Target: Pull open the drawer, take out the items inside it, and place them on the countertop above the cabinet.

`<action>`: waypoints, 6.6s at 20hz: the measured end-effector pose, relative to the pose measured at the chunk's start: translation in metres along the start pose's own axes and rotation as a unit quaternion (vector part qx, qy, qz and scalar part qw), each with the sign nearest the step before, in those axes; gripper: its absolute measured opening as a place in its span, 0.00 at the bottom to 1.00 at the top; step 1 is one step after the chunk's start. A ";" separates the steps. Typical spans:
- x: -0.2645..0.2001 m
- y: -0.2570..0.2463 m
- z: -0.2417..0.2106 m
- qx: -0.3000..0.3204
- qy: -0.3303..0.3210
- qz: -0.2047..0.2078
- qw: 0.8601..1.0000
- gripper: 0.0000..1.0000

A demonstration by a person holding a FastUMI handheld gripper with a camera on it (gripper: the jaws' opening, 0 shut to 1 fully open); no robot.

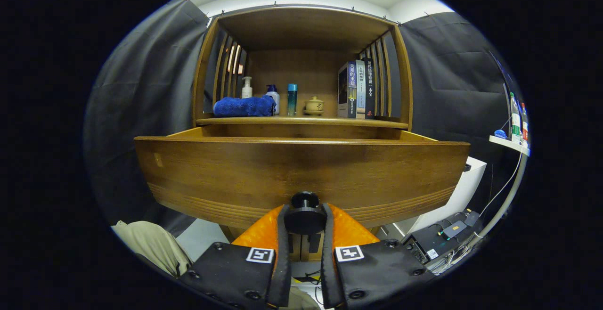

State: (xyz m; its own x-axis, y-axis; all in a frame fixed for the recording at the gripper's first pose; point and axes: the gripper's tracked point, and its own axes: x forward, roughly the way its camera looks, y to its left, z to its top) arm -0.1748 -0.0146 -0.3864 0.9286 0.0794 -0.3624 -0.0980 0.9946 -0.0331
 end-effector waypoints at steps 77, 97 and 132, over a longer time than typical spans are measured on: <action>0.191 0.011 0.062 0.061 0.406 0.025 0.912 0.26; 0.137 -0.003 0.134 0.014 0.355 0.036 0.934 0.26; 0.306 -0.041 0.215 0.040 0.270 -0.020 0.962 0.29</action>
State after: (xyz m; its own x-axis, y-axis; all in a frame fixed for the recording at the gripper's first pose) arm 0.1906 -0.0167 -0.2960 0.6078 0.0166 -0.7939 -0.0183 0.9998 0.0069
